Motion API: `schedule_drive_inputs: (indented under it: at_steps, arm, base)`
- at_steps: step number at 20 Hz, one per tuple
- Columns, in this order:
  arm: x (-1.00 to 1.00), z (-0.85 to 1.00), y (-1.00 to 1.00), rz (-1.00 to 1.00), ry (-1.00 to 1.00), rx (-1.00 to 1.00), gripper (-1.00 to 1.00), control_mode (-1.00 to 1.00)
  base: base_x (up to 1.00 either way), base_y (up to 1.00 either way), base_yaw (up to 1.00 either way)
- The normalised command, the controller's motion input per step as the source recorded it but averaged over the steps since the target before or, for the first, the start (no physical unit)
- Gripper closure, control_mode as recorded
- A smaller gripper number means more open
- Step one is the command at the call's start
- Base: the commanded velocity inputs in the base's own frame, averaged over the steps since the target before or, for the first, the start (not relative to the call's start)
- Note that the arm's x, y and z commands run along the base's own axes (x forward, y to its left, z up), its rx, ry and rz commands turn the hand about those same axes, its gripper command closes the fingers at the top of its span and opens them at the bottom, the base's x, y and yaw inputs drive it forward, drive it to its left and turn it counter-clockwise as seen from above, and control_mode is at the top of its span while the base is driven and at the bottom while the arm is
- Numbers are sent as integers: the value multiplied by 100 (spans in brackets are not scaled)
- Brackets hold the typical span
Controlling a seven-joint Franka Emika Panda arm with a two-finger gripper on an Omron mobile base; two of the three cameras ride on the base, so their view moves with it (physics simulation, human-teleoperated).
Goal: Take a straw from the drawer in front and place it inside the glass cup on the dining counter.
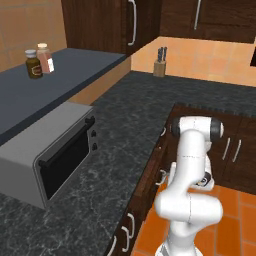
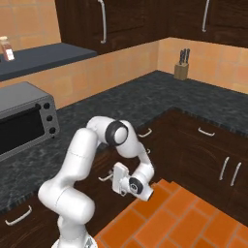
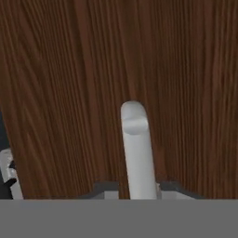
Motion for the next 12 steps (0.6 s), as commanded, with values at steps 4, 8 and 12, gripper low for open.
schedule_drive_inputs:
  at_steps: [4,8,12]
  arm:
    - [-76,37,-56,0,0,8,100,-100]
    - [-70,44,-55,0,0,3,100,-100]
    - [-75,42,-49,0,0,3,100,-100]
  base:
    - [0,0,0]
    - [0,0,0]
    - [0,0,0]
